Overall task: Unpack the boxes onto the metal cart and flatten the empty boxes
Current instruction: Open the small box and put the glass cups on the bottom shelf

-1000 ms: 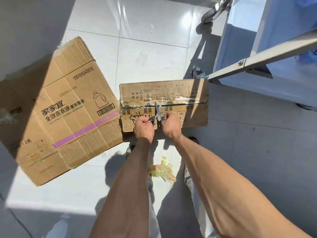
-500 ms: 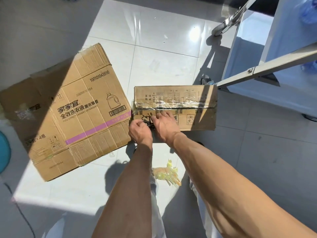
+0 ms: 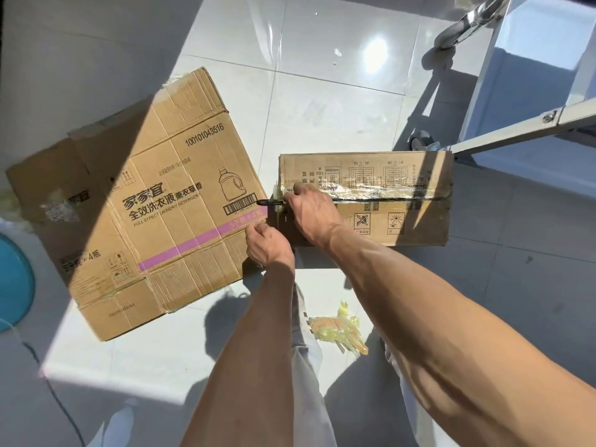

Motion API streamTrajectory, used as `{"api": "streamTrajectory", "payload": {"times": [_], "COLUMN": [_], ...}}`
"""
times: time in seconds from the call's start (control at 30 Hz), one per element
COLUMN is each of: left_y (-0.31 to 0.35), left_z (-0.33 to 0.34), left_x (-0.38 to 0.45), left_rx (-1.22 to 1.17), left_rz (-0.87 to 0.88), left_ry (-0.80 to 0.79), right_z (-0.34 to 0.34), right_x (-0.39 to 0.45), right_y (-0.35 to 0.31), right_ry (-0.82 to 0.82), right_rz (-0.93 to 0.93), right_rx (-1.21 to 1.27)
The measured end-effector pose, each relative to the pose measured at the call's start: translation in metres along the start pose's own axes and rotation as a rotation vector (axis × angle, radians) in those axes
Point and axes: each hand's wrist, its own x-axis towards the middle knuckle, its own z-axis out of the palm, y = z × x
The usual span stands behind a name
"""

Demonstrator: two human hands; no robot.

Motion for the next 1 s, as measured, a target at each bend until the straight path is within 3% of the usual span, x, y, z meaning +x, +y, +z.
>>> {"api": "streamTrajectory", "payload": {"times": [0.17, 0.27, 0.37, 0.57, 0.67, 0.73, 0.8, 0.9, 1.0], "left_y": [-0.019, -0.024, -0.019, 0.0, 0.003, -0.002, -0.008, -0.009, -0.003], "left_z": [0.001, 0.008, 0.015, 0.033, 0.041, 0.049, 0.058, 0.08, 0.106], "left_x": [-0.003, -0.008, -0.013, -0.024, -0.033, -0.05, -0.071, -0.103, -0.129], "left_rx": [0.529, 0.818, 0.931, 0.951, 0.963, 0.995, 1.023, 1.009, 1.052], "left_rz": [0.401, 0.454, 0.394, 0.22, 0.221, 0.366, 0.622, 0.916, 0.994], "left_ry": [-0.382, -0.529, -0.561, -0.541, -0.439, -0.346, -0.335, -0.483, -0.586], "right_z": [0.003, -0.001, -0.007, -0.034, -0.048, -0.051, -0.05, -0.054, -0.059], "right_x": [0.011, 0.012, 0.004, -0.036, -0.059, -0.069, -0.072, -0.069, -0.07], "right_y": [-0.001, 0.01, 0.02, 0.11, 0.152, 0.164, 0.167, 0.165, 0.169], "right_ry": [-0.072, -0.094, -0.14, -0.198, -0.192, -0.218, -0.216, -0.214, -0.209], "right_rz": [-0.061, -0.141, -0.148, 0.112, 0.175, 0.207, 0.211, 0.234, 0.211], "right_rx": [-0.133, -0.188, -0.269, -0.415, -0.442, -0.479, -0.492, -0.492, -0.492]}}
